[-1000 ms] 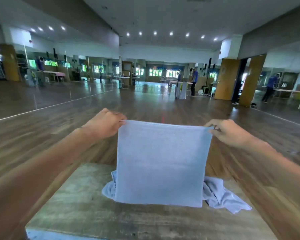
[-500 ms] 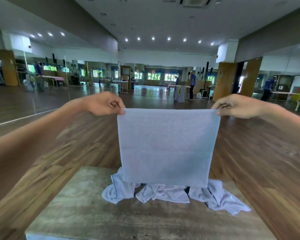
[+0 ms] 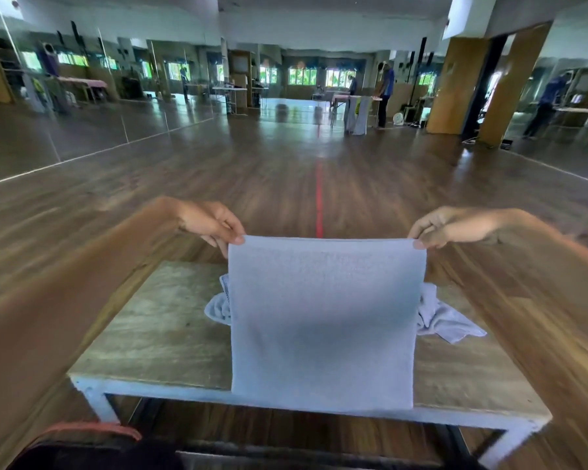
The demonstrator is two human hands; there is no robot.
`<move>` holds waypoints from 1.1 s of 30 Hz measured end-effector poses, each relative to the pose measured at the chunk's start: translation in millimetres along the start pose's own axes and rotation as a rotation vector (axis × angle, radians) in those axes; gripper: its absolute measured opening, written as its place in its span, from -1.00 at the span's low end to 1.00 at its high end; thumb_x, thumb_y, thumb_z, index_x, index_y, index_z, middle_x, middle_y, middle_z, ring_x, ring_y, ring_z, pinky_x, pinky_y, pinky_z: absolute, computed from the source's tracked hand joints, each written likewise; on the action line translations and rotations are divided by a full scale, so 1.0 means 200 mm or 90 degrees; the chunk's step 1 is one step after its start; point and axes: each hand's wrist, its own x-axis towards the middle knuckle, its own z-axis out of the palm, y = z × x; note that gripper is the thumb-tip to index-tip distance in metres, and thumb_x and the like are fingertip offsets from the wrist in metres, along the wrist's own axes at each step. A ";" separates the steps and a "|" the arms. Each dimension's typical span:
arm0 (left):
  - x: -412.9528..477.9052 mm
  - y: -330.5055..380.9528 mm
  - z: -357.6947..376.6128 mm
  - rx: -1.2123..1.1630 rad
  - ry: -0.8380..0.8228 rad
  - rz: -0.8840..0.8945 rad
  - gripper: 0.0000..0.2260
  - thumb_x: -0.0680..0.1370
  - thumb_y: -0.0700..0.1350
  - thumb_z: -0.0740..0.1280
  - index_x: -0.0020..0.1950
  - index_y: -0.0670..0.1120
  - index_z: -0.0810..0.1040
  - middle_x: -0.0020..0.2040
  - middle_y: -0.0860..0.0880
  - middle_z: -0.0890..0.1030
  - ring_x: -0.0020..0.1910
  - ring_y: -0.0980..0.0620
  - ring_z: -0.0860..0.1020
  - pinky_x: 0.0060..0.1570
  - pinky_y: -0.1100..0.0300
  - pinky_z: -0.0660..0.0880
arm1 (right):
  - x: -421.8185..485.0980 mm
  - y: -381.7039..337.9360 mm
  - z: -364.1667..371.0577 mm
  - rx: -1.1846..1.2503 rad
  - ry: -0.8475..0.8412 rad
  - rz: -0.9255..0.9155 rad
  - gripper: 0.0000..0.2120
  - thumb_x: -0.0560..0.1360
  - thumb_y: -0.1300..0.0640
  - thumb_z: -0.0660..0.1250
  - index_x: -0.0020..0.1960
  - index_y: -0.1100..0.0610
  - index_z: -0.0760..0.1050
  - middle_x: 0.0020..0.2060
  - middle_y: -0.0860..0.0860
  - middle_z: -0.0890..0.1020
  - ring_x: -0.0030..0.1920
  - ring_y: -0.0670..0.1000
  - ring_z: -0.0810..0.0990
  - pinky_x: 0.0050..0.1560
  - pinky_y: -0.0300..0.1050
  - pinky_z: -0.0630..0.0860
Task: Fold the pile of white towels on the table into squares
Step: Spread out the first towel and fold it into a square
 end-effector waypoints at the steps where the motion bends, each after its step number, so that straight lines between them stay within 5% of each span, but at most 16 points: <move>1: 0.06 -0.04 0.05 0.008 0.008 -0.009 -0.96 0.55 -0.17 0.32 -0.03 -0.09 0.57 -0.14 -0.01 0.67 -0.20 0.13 0.65 -0.04 0.24 0.47 | 0.05 0.05 0.05 0.001 0.002 0.004 -0.88 0.54 0.20 0.32 0.05 0.10 0.59 -0.15 -0.15 0.68 -0.13 -0.18 0.59 -0.07 -0.27 0.42; 6: 0.31 -0.20 0.32 0.050 0.129 -0.018 -0.97 0.54 -0.21 0.35 -0.10 -0.13 0.55 -0.16 -0.05 0.61 -0.19 0.04 0.55 -0.18 0.29 0.45 | 0.31 0.27 0.31 0.000 0.071 0.016 -0.87 0.50 0.26 0.35 -0.13 0.04 0.57 -0.23 -0.04 0.66 -0.18 -0.07 0.59 -0.11 -0.27 0.49; 9: 0.42 -0.26 0.46 0.129 0.256 -0.016 -0.97 0.53 -0.16 0.36 -0.10 -0.07 0.58 -0.10 -0.09 0.66 -0.21 0.06 0.52 -0.23 0.26 0.41 | 0.42 0.38 0.43 -0.076 0.191 0.036 -0.75 0.50 0.23 0.31 -0.19 -0.12 0.52 -0.19 0.01 0.67 -0.10 0.04 0.60 -0.01 -0.07 0.46; 15: 0.56 -0.47 0.81 0.219 0.452 -0.022 -0.87 0.54 -0.05 0.26 0.00 -0.01 0.58 -0.09 -0.04 0.65 -0.04 -0.13 0.58 -0.01 0.05 0.46 | 0.46 0.57 0.85 -0.248 0.381 0.057 -0.81 0.48 0.19 0.27 0.04 0.04 0.58 -0.03 0.04 0.68 0.11 0.11 0.57 0.03 -0.04 0.23; 22: 0.42 -0.74 1.37 0.235 0.469 0.132 -0.82 0.45 0.02 0.20 -0.08 0.00 0.54 -0.25 -0.02 0.65 -0.34 -0.10 0.62 -0.25 0.15 0.53 | 0.35 0.86 1.34 -0.305 0.343 -0.035 -0.85 0.37 0.08 0.30 -0.13 0.03 0.61 -0.13 0.02 0.69 -0.03 0.12 0.64 -0.03 -0.02 0.40; 28: 0.38 -0.88 1.54 0.227 0.419 0.189 -0.76 0.50 0.01 0.24 0.06 -0.03 0.62 0.06 0.07 0.66 0.03 0.08 0.63 0.03 0.13 0.45 | 0.30 0.96 1.46 -0.283 0.323 -0.074 -0.75 0.43 -0.06 0.13 -0.11 -0.07 0.58 -0.08 -0.14 0.67 -0.01 0.00 0.63 -0.05 -0.07 0.24; 33: 0.53 -0.86 1.40 0.280 0.415 0.131 -0.68 0.47 0.08 0.17 0.01 0.01 0.65 0.03 0.08 0.68 -0.05 0.08 0.66 0.04 0.15 0.43 | 0.39 0.93 1.41 -0.295 0.347 -0.059 -0.86 0.43 0.00 0.28 -0.08 -0.06 0.60 -0.07 -0.12 0.68 -0.01 0.04 0.62 -0.06 -0.07 0.20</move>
